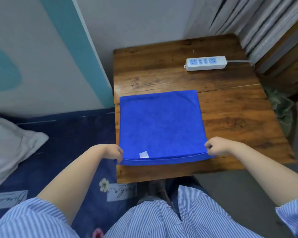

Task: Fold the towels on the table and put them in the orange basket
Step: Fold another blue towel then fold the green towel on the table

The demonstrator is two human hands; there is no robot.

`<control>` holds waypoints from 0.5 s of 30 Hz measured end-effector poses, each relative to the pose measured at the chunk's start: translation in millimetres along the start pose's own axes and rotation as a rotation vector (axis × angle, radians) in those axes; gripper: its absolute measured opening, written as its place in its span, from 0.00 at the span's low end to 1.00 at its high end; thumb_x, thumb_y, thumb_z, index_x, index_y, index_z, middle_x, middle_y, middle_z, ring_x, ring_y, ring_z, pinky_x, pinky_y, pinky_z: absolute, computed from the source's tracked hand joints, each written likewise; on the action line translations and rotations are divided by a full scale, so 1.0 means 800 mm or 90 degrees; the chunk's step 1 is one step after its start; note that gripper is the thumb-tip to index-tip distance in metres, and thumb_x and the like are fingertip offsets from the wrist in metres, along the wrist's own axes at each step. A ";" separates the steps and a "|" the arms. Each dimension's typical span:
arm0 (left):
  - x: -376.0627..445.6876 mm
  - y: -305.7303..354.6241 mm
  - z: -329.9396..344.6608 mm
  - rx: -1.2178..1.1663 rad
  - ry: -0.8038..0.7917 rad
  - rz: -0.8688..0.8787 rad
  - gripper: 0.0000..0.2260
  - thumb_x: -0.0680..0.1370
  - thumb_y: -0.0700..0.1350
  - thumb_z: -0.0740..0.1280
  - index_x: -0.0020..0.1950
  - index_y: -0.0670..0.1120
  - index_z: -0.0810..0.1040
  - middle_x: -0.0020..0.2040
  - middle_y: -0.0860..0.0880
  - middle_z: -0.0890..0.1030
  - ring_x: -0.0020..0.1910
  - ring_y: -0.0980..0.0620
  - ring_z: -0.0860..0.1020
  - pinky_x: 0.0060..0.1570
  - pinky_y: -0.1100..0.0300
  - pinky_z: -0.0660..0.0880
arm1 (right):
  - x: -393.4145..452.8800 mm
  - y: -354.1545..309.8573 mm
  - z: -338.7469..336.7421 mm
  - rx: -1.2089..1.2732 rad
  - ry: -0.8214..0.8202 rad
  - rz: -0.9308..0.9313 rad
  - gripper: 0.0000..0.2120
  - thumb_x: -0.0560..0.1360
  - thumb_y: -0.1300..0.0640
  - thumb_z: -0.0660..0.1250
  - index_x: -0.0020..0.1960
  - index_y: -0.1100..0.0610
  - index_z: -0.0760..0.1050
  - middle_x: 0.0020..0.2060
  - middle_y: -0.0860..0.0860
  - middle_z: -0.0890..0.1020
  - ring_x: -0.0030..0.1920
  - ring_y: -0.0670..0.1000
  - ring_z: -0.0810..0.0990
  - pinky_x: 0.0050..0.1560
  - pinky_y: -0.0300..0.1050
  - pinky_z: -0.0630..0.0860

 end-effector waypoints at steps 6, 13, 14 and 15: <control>-0.003 0.005 -0.025 -0.204 0.030 0.000 0.16 0.72 0.36 0.60 0.26 0.49 0.67 0.32 0.51 0.66 0.33 0.54 0.64 0.33 0.63 0.64 | -0.001 -0.003 -0.043 0.221 0.082 -0.039 0.19 0.66 0.69 0.58 0.23 0.54 0.57 0.24 0.49 0.59 0.29 0.49 0.56 0.31 0.44 0.52; -0.002 0.005 -0.107 -0.592 0.237 0.067 0.14 0.73 0.30 0.56 0.30 0.44 0.65 0.31 0.48 0.70 0.33 0.51 0.70 0.37 0.62 0.68 | 0.017 -0.003 -0.113 0.402 0.395 -0.091 0.13 0.68 0.72 0.60 0.29 0.58 0.66 0.26 0.50 0.67 0.30 0.49 0.64 0.32 0.42 0.61; 0.001 0.007 -0.118 -0.639 0.255 0.073 0.14 0.74 0.31 0.56 0.31 0.44 0.65 0.31 0.48 0.71 0.32 0.52 0.72 0.36 0.62 0.68 | 0.026 0.000 -0.121 0.444 0.405 -0.086 0.12 0.69 0.71 0.60 0.31 0.59 0.67 0.27 0.51 0.68 0.32 0.50 0.65 0.35 0.42 0.63; 0.003 0.008 -0.121 -0.680 0.268 0.079 0.14 0.75 0.31 0.56 0.31 0.44 0.65 0.30 0.48 0.72 0.31 0.52 0.74 0.36 0.62 0.69 | 0.033 0.002 -0.123 0.482 0.407 -0.080 0.11 0.70 0.71 0.60 0.32 0.59 0.68 0.28 0.52 0.69 0.34 0.51 0.66 0.38 0.43 0.65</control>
Point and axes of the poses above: each hand's wrist, its own x-axis towards the middle knuckle, its own z-axis out of the palm, y = z × x, the point moved 3 cm from there along x, towards the middle knuckle
